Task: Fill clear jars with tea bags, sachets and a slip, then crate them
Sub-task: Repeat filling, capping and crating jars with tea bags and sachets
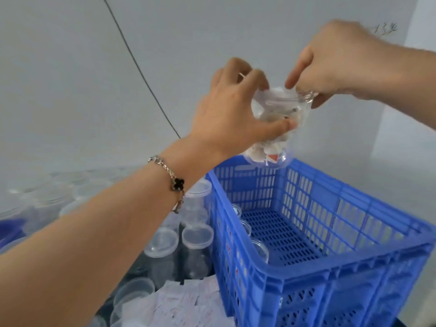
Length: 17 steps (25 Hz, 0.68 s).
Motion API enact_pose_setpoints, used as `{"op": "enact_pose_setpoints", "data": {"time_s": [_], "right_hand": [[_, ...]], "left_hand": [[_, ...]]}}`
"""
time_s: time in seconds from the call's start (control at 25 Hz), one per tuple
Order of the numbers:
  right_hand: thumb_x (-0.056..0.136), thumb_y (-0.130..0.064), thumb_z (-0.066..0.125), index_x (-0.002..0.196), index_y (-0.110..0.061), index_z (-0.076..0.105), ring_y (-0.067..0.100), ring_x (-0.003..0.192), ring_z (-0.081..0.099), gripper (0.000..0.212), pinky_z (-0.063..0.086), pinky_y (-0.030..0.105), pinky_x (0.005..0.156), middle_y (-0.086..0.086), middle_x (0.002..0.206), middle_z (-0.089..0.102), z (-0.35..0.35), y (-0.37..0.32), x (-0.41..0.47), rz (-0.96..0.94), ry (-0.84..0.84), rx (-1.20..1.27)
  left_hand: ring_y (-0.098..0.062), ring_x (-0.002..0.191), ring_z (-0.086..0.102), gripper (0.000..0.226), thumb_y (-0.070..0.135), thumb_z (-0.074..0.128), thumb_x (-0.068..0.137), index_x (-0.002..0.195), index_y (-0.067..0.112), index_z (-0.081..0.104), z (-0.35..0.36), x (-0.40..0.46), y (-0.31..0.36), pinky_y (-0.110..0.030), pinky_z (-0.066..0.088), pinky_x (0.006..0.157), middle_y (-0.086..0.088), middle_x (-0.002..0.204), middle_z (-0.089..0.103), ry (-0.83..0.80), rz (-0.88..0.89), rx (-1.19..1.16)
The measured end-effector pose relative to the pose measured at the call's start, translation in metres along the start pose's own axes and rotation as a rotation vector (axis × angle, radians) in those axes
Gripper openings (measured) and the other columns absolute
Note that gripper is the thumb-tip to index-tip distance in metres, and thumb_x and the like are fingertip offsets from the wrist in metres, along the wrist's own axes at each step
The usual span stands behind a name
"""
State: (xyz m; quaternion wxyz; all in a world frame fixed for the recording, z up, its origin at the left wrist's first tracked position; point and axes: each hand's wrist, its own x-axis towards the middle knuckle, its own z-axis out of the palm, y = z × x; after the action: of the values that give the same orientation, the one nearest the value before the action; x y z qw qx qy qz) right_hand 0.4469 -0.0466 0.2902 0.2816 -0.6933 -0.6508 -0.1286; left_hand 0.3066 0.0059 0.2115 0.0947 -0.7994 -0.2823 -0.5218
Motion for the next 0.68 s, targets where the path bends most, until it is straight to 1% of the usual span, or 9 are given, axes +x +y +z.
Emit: {"op": "enact_pose_setpoints", "data": {"time_s": [0.08,0.12,0.16,0.24,0.36,0.48,0.52,0.6,0.68], "right_hand": [[0.078,-0.001,0.053,0.091,-0.005,0.075,0.025,0.073,0.07,0.026,0.056,0.028,0.068,0.01,0.087,0.073,0.022,0.015,0.019,0.032,-0.047,-0.095],[0.076,-0.001,0.051,0.091,-0.005,0.075,0.024,0.069,0.069,0.028,0.057,0.033,0.076,0.011,0.087,0.073,0.035,0.023,0.029,0.058,-0.056,-0.1],[0.077,-0.001,0.05,0.09,-0.005,0.075,0.023,0.065,0.069,0.028,0.057,0.035,0.077,0.012,0.085,0.073,0.05,0.03,0.038,0.076,-0.063,-0.08],[0.078,-0.001,0.051,0.088,-0.004,0.072,0.024,0.06,0.068,0.024,0.056,0.029,0.07,0.012,0.078,0.071,0.082,0.041,0.059,0.087,-0.062,-0.043],[0.078,-0.001,0.051,0.085,-0.005,0.069,0.022,0.052,0.063,0.02,0.044,0.018,0.051,0.009,0.066,0.065,0.13,0.055,0.098,0.091,-0.033,-0.043],[0.08,-0.001,0.049,0.078,-0.005,0.062,0.019,0.041,0.06,0.014,0.045,0.019,0.044,0.01,0.075,0.065,0.181,0.064,0.13,0.151,-0.083,-0.021],[0.082,-0.002,0.049,0.075,-0.006,0.059,0.017,0.035,0.058,0.013,0.044,0.019,0.041,0.009,0.07,0.065,0.198,0.068,0.139,0.188,-0.118,-0.042],[0.085,-0.005,0.051,0.067,-0.008,0.055,0.015,0.026,0.052,0.019,0.04,0.02,0.039,0.006,0.049,0.061,0.234,0.078,0.151,0.283,-0.229,-0.096],[0.085,-0.007,0.053,0.062,-0.011,0.053,0.016,0.035,0.055,0.023,0.04,0.021,0.043,0.001,0.029,0.049,0.269,0.092,0.156,0.355,-0.298,-0.089]], "left_hand": [[-0.018,0.114,0.042,0.063,0.068,0.068,0.069,0.103,0.015,0.065,0.025,0.008,-0.017,-0.034,0.042,0.077,0.002,0.12,0.048,-0.106,0.027,0.161],[-0.018,0.113,0.042,0.063,0.07,0.064,0.071,0.103,0.015,0.066,0.037,0.012,-0.026,-0.034,0.039,0.075,0.002,0.12,0.051,-0.17,0.045,0.254],[-0.019,0.113,0.043,0.064,0.071,0.06,0.074,0.104,0.015,0.066,0.049,0.016,-0.035,-0.034,0.039,0.075,0.003,0.119,0.053,-0.229,0.07,0.346],[-0.021,0.111,0.047,0.065,0.074,0.052,0.078,0.105,0.017,0.067,0.07,0.026,-0.056,-0.035,0.037,0.08,0.002,0.117,0.057,-0.339,0.116,0.508],[-0.022,0.106,0.051,0.066,0.076,0.038,0.082,0.097,0.019,0.068,0.102,0.038,-0.086,-0.034,0.03,0.078,0.003,0.108,0.062,-0.454,0.172,0.731],[-0.02,0.108,0.048,0.065,0.073,0.032,0.087,0.096,0.02,0.068,0.137,0.04,-0.113,-0.037,0.027,0.083,0.005,0.104,0.063,-0.608,0.153,0.837],[-0.019,0.111,0.047,0.063,0.072,0.033,0.088,0.096,0.02,0.067,0.15,0.039,-0.119,-0.038,0.028,0.089,0.005,0.106,0.063,-0.683,0.126,0.851],[-0.019,0.115,0.049,0.053,0.071,0.037,0.089,0.093,0.023,0.06,0.176,0.037,-0.129,-0.042,0.026,0.101,0.003,0.106,0.063,-0.843,0.047,0.84],[-0.02,0.115,0.053,0.051,0.071,0.039,0.088,0.095,0.023,0.055,0.198,0.035,-0.134,-0.043,0.026,0.106,0.001,0.101,0.059,-1.014,-0.069,0.801]]}}
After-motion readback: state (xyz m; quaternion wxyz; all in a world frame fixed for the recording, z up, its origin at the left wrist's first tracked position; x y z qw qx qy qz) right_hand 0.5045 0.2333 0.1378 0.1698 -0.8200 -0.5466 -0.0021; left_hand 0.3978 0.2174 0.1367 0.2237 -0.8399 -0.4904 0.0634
